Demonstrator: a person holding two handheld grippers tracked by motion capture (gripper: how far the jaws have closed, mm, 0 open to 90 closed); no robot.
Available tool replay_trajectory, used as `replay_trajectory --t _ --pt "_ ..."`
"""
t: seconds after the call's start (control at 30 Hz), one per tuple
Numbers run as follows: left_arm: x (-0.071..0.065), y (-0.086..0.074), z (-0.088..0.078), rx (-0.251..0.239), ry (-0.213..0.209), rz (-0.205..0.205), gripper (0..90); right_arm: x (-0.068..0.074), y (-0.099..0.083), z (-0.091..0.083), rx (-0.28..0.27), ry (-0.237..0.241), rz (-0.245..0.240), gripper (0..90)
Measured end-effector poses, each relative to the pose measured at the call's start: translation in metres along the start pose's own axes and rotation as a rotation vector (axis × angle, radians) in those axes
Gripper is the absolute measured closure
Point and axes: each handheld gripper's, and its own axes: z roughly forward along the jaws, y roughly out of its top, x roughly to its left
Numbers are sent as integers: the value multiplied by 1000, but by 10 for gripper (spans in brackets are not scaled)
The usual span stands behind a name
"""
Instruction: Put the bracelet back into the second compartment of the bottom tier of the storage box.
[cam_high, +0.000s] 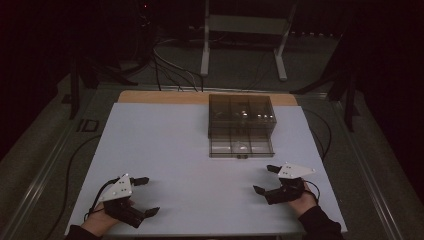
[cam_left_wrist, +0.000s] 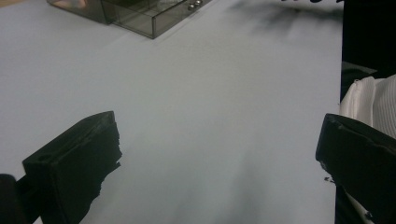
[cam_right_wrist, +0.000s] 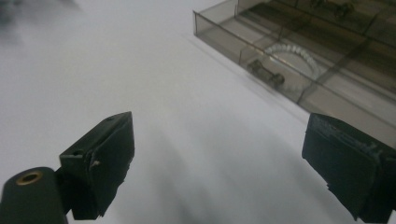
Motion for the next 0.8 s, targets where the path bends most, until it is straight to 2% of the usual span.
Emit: replay_trajectory --t 0.13,0.3,0.8 --pt "0 0 0 0 0 2 1 0 -4 2 9 0 6 92" --pt "0 0 0 0 -2 3 1 2 -4 6 34 11 -11 93" --pt "-2 0 -2 -3 -1 9 1 3 -2 5 25 24 -15 93"
